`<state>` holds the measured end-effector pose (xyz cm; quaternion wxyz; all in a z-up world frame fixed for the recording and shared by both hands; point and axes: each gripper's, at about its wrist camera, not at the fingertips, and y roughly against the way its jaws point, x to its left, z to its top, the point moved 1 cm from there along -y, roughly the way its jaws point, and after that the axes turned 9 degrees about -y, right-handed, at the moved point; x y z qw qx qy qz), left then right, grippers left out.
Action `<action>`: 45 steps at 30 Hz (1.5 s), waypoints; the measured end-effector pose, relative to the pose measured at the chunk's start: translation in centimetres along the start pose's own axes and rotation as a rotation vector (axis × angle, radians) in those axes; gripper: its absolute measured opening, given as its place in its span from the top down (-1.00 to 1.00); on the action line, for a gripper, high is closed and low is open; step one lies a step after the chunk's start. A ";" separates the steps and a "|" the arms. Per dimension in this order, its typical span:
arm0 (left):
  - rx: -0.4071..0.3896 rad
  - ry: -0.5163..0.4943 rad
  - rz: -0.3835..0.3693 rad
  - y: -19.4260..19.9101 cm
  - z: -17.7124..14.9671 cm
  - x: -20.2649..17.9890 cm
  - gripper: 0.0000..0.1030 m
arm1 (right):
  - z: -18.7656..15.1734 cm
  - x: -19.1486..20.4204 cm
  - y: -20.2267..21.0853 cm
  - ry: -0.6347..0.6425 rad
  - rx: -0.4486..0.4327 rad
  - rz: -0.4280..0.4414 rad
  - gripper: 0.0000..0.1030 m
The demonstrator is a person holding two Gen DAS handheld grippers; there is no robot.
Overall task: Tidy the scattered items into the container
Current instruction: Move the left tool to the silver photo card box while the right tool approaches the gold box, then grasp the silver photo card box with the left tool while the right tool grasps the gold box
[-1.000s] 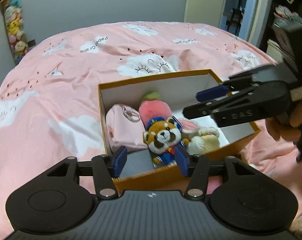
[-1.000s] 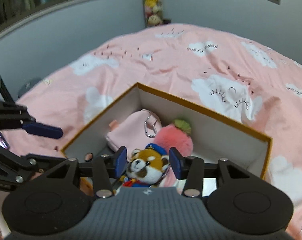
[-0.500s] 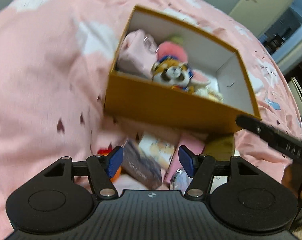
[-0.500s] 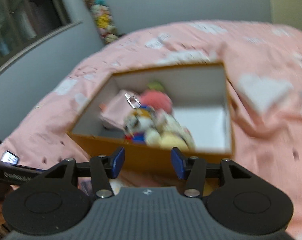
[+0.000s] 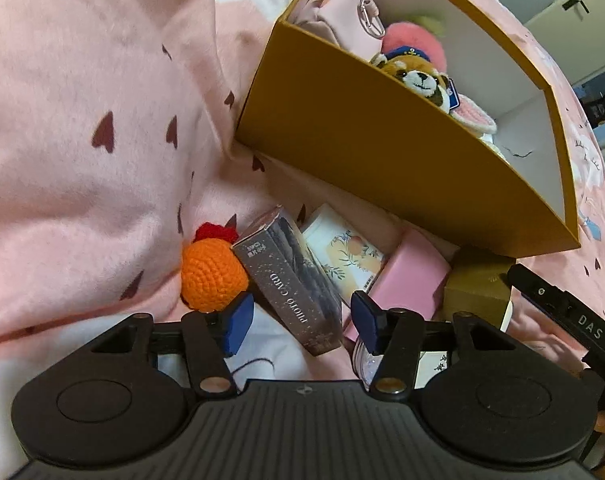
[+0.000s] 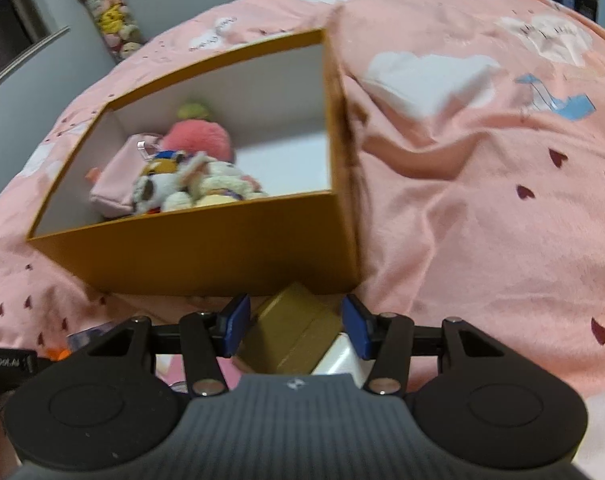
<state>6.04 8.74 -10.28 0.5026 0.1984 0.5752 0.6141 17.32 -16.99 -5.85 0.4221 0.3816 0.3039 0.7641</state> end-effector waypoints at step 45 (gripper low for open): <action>-0.048 -0.138 0.020 -1.2 -0.1 -1.9 0.30 | -2.0 1.9 -1.6 0.025 0.134 -0.006 -0.31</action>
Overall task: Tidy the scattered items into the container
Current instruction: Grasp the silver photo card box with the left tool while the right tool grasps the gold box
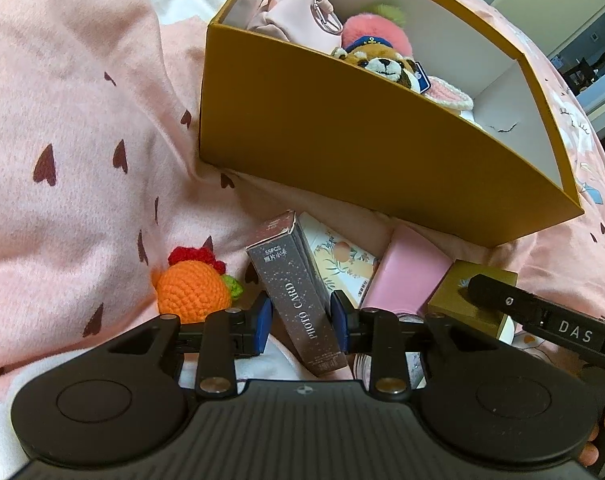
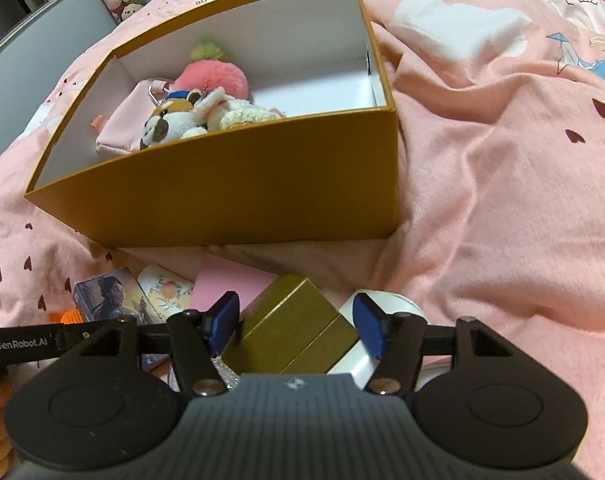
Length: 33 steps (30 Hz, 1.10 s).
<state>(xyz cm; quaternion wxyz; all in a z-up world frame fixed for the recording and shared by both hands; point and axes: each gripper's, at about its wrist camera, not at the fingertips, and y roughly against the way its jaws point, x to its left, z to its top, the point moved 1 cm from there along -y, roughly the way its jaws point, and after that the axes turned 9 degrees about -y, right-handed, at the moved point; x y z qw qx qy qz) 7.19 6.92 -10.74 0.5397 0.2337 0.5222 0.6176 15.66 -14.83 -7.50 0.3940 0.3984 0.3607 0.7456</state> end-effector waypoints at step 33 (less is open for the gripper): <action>-0.024 -0.056 -0.053 1.2 0.3 -0.1 0.47 | -0.8 3.5 0.7 0.701 0.103 0.022 -0.24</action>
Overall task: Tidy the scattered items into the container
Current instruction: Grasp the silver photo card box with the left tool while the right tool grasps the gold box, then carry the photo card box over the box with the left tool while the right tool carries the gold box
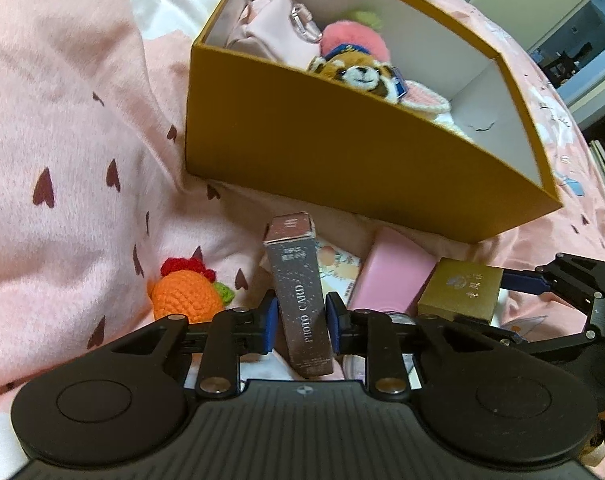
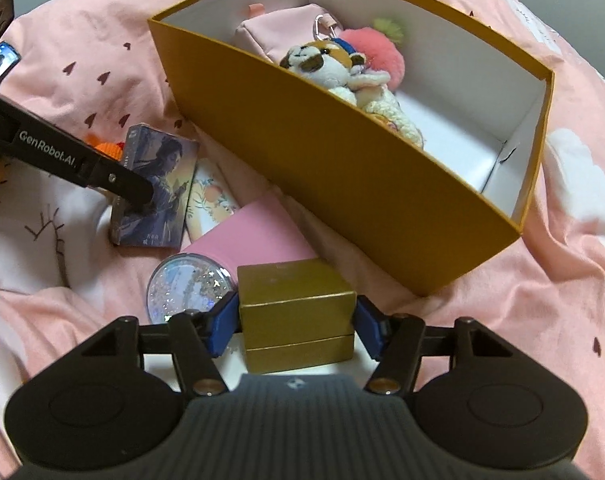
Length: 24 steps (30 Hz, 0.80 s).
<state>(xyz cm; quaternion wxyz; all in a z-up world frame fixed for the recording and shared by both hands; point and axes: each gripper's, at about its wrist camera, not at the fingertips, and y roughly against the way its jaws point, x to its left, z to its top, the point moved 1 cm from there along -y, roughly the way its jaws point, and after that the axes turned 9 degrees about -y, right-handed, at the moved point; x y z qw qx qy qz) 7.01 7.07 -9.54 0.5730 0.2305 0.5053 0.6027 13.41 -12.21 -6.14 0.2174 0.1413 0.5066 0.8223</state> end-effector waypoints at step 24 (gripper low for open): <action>-0.176 -0.121 -0.163 11.3 7.9 -0.6 0.50 | 9.1 -2.1 9.3 -0.002 -0.327 0.202 -0.24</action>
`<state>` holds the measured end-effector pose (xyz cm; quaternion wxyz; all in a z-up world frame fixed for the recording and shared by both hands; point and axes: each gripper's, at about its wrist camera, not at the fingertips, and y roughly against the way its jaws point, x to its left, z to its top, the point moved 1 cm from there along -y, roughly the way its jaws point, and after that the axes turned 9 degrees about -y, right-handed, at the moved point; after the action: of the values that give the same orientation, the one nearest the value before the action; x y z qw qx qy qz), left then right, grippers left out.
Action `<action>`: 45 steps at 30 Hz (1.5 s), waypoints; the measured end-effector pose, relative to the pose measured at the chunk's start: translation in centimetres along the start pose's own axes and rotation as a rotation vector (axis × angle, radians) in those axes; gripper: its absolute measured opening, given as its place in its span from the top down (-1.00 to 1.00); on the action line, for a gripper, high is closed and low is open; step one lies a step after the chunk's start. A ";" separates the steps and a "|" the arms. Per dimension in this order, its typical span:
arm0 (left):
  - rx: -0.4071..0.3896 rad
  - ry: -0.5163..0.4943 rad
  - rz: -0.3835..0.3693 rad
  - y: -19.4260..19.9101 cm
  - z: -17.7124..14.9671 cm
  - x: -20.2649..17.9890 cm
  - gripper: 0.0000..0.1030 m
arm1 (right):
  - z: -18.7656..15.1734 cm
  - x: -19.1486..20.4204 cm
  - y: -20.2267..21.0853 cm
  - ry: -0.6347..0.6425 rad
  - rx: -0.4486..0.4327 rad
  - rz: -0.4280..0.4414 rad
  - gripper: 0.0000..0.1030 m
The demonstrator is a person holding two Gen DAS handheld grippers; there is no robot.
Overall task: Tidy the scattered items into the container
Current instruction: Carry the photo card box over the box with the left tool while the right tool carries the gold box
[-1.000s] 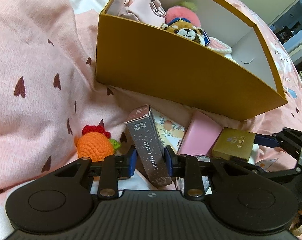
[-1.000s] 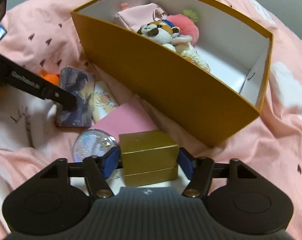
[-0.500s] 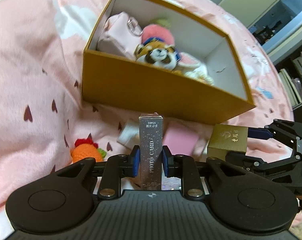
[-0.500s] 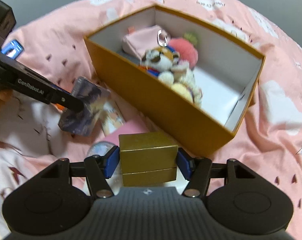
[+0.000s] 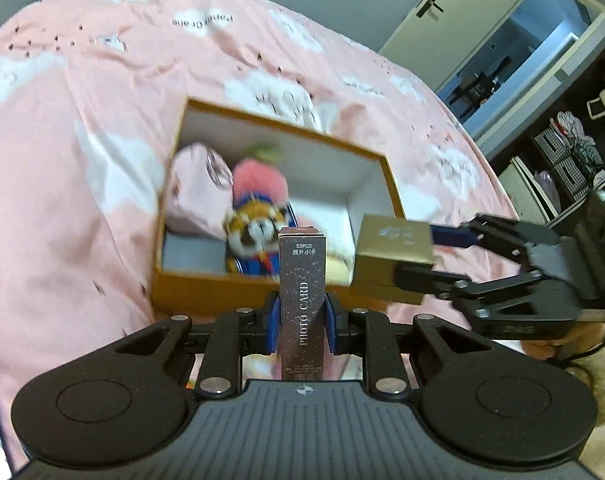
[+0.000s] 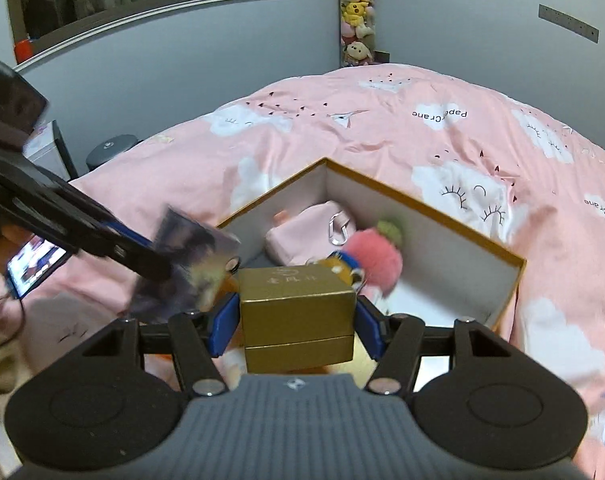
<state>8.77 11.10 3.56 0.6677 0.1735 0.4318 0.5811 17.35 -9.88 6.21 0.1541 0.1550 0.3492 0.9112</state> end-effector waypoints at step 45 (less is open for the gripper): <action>0.418 -0.299 0.275 -12.3 6.0 3.5 0.40 | 2.3 -5.3 -8.6 -0.091 -0.010 0.071 -0.24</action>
<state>20.92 12.69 -3.35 0.5884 0.4481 0.4115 0.5326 24.48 -4.48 0.98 0.1381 0.2079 0.3318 0.9097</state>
